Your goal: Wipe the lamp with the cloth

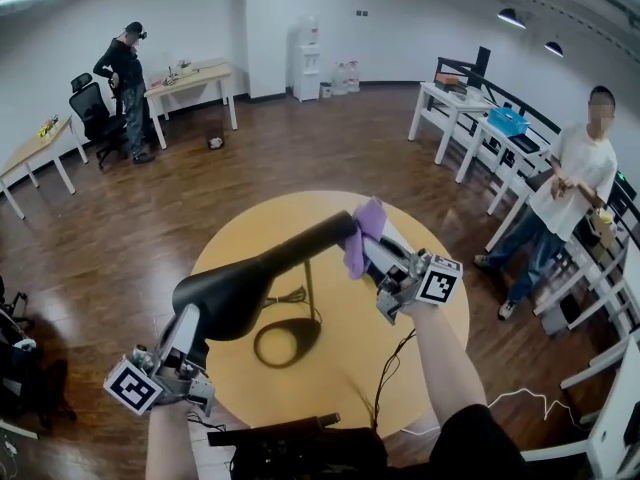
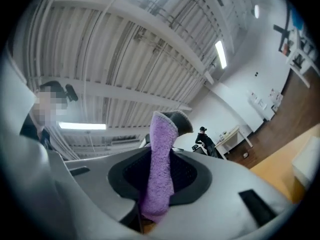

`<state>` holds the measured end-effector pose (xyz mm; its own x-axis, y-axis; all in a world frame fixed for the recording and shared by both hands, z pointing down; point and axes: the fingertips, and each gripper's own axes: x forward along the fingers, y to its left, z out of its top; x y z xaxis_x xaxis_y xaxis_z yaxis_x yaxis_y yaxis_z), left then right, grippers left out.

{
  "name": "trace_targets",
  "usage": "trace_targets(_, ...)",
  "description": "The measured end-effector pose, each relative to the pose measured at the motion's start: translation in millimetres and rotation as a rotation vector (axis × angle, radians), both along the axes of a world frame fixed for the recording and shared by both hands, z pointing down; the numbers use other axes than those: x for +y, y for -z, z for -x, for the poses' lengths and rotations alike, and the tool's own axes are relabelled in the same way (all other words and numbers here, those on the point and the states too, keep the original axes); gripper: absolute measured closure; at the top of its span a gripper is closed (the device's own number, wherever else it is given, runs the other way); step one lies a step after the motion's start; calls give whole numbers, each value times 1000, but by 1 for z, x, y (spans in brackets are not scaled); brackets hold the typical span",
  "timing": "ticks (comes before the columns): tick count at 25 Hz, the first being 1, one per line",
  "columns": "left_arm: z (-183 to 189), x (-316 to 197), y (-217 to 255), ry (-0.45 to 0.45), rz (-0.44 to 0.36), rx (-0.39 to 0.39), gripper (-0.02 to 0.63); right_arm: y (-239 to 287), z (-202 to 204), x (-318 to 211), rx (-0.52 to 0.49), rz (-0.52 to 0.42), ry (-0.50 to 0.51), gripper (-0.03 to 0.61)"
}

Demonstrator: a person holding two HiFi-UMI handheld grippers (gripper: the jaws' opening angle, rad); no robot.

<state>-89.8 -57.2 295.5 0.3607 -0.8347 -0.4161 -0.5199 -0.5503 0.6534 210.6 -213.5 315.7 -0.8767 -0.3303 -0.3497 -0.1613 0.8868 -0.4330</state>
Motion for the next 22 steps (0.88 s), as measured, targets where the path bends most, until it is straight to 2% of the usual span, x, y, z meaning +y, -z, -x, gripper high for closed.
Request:
trace_targets(2,-1,-2,2,-4,-5,1,541,7,-6,3,66,-74,-79,489)
trace_targets(5,-1,-2,1,-9,-5,1,541,40,-15,11,124,-237,-224,489)
trace_targets(8,0,0,0,-13,-6,1,543,79,0,29,184,-403,-282,489)
trace_targets(10,-1,0,1,-13,-7,4,543,84,22,33,307,-488,-346,488)
trace_targets(12,0,-1,2,-13,-9,12,545,71,44,33,449,-587,-466,488)
trace_targets(13,0,-1,1,-12,-8,15,546,65,50,36,470,-623,-521,488)
trace_targets(15,-2,-1,2,-17,-7,12,548,56,50,43,414,-616,-577,489)
trace_targets(17,-4,-2,3,-25,-6,3,549,48,48,51,358,-583,-571,489)
trace_targets(19,-6,-2,4,-37,-4,-1,549,34,58,60,369,-571,-520,489)
trace_targets(22,-9,-2,5,-47,-9,-4,549,8,84,73,440,-593,-429,489)
